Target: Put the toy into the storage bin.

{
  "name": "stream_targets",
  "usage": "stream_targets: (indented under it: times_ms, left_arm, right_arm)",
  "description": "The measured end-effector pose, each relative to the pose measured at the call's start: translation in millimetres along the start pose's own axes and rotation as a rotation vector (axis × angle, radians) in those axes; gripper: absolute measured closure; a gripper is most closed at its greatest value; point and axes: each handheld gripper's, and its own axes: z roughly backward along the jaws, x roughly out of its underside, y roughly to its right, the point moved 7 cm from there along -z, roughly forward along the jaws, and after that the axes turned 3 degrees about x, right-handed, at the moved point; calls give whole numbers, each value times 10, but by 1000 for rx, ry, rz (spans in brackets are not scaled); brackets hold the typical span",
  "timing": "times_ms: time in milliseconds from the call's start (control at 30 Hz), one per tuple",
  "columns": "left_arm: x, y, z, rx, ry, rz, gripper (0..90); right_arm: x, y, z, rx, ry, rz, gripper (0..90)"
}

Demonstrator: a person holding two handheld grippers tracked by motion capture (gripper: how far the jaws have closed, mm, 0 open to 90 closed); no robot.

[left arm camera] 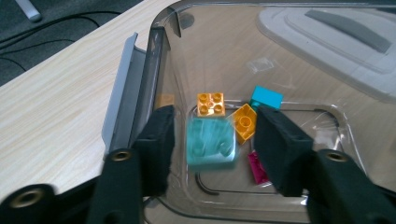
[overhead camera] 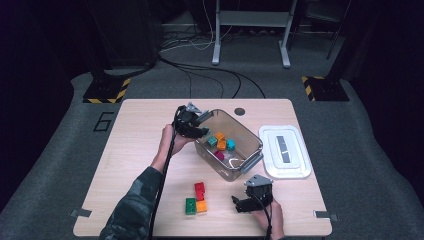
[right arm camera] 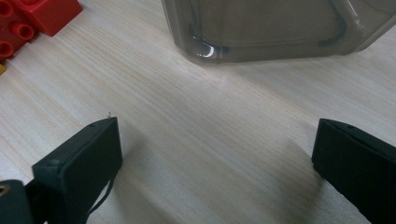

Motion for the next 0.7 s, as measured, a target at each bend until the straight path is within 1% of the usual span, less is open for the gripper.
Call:
stream_targets:
  times_ms: [133, 167, 233, 333, 533, 600, 700]
  left_arm:
    - [22, 19, 71, -4, 7, -1, 353]
    - [27, 23, 96, -7, 17, 2, 327]
    - [45, 36, 147, -5, 29, 9, 289]
    - [83, 52, 232, -6, 48, 2, 239]
    - [221, 90, 404, -13, 74, -4, 193]
    - [272, 98, 452, -16, 73, -11, 186]
    - [348, 112, 512, -14, 79, -7, 171]
  right_arm:
    - [0, 0, 0, 2, 0, -1, 8]
    - [0, 0, 0, 2, 0, -1, 8]
    - [0, 1, 0, 2, 0, 1, 8]
    - [0, 0, 0, 2, 0, -1, 8]
    - [3, 2, 2, -3, -2, 7, 8]
    - [3, 2, 2, -3, -2, 8, 8]
    - [4, -1, 2, -4, -2, 6, 8]
